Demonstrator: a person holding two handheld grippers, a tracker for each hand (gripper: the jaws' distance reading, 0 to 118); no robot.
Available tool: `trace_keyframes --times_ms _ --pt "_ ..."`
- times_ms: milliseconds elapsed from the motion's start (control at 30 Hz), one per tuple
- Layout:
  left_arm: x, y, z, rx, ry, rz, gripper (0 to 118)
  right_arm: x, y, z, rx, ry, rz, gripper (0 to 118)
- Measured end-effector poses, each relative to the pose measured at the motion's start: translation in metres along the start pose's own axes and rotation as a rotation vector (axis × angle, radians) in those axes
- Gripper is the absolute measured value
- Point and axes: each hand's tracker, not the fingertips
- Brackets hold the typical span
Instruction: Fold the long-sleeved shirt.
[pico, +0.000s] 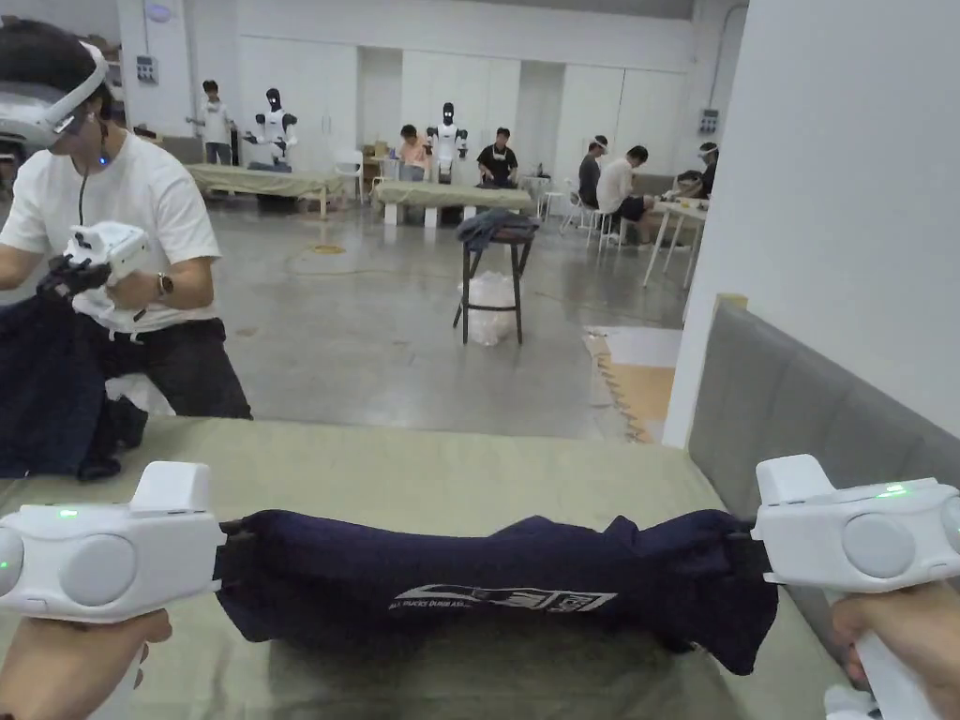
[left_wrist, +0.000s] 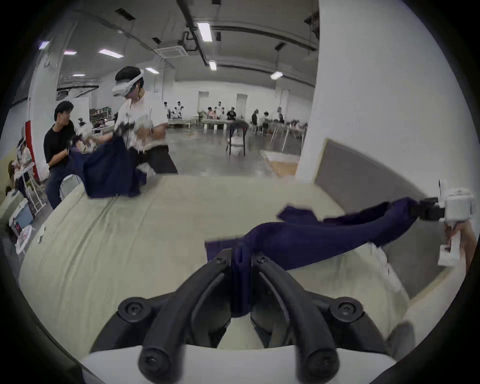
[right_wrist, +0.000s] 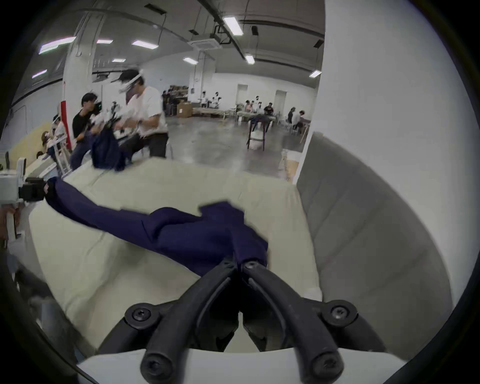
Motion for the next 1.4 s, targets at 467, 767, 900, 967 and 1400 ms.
trace_keyframes --times_ms 467,767,900,967,1400 --pt "-0.017 -0.249 0.031 -0.513 0.005 -0.055 15 -0.076 -0.281 0.012 -0.595 0.245 0.119 0" --pt "-0.021 -0.189 0.044 -0.299 -0.064 0.059 107 -0.057 -0.22 0.025 -0.351 0.193 0.02 112" --pt "-0.017 -0.127 0.025 -0.208 -0.055 0.108 7 -0.037 -0.153 0.008 -0.269 0.117 -0.042 2" --pt "-0.011 -0.099 0.004 -0.167 -0.029 0.061 5 -0.031 -0.117 -0.009 -0.206 0.111 -0.081 2" --pt "0.003 -0.024 -0.191 -0.195 -0.053 0.081 4 -0.017 0.117 -0.32 -0.259 0.132 -0.108 54"
